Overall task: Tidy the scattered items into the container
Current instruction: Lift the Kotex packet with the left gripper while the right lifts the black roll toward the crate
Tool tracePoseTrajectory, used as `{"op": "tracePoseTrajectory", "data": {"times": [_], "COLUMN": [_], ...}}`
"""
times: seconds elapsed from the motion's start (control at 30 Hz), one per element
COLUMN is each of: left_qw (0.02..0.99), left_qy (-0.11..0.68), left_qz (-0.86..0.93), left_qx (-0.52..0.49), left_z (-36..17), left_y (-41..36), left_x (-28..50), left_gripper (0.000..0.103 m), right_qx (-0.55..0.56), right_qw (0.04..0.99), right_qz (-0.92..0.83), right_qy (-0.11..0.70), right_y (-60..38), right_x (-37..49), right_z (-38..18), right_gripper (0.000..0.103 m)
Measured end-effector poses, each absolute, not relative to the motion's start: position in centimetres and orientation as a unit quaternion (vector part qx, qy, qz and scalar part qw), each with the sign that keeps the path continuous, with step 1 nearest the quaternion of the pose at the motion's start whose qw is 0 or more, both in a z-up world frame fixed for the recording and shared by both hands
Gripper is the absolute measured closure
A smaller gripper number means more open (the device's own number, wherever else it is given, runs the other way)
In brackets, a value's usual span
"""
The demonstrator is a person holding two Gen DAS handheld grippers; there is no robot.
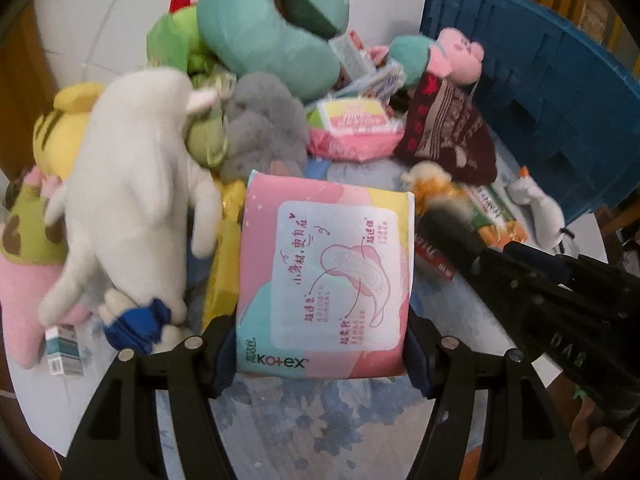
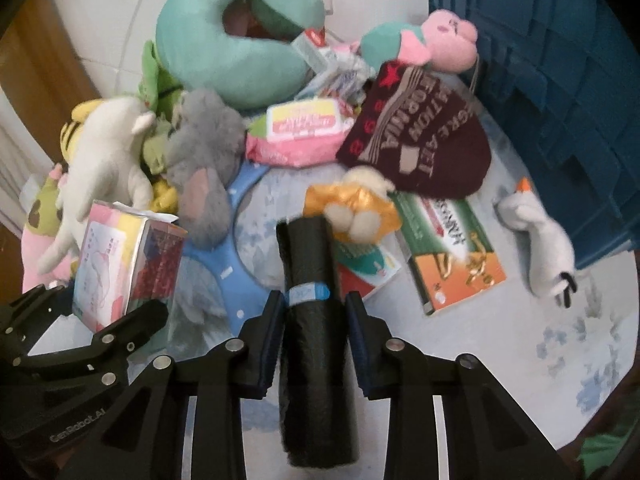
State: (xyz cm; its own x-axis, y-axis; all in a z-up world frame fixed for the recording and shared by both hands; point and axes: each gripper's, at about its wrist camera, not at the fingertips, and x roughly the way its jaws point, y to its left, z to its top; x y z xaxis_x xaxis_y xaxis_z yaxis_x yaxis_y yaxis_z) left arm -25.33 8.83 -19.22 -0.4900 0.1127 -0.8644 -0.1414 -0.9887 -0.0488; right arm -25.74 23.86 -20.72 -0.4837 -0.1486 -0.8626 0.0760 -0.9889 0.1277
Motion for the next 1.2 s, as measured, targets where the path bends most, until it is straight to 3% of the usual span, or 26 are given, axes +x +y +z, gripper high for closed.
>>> {"op": "tracePoseTrajectory", "data": {"times": [0.07,0.2,0.33,0.5,0.6,0.7,0.83,1.2], "left_qw": [0.072,0.072,0.073,0.068,0.062,0.060,0.057,0.074], "left_qy": [0.016,0.017,0.017,0.016,0.014,0.015,0.016,0.016], "left_qz": [0.866,0.866,0.855,0.838,0.832,0.827,0.821,0.848], "left_qx": [-0.495,-0.495,-0.513,-0.542,-0.551,-0.559,-0.568,-0.525], "left_z": [-18.5,-18.1,-20.2,-23.5,-24.8,-26.0,-27.3,-22.0], "left_y": [8.7,8.6,8.7,8.4,8.1,8.0,8.1,8.4], "left_x": [-25.4,-25.4,-25.3,-25.3,-25.3,-25.2,-25.1,-24.5], "left_gripper": [0.037,0.037,0.037,0.037,0.037,0.037,0.037,0.037], "right_qx": [0.492,0.494,0.523,0.563,0.573,0.582,0.582,0.544], "right_qw": [0.063,0.059,0.068,0.072,0.079,0.075,0.066,0.073], "right_qz": [-0.868,-0.867,-0.849,-0.823,-0.815,-0.809,-0.810,-0.836], "right_qy": [-0.036,-0.033,-0.027,-0.030,-0.029,-0.024,0.015,-0.018], "right_y": [24.0,24.7,24.6,23.8,23.4,23.1,22.4,23.6], "right_x": [-25.9,-26.1,-25.8,-25.9,-26.2,-26.4,-26.0,-24.8], "right_z": [-19.4,-18.2,-20.8,-25.5,-27.2,-28.6,-29.8,-24.6], "right_gripper": [0.094,0.094,0.091,0.051,0.047,0.048,0.065,0.071]}}
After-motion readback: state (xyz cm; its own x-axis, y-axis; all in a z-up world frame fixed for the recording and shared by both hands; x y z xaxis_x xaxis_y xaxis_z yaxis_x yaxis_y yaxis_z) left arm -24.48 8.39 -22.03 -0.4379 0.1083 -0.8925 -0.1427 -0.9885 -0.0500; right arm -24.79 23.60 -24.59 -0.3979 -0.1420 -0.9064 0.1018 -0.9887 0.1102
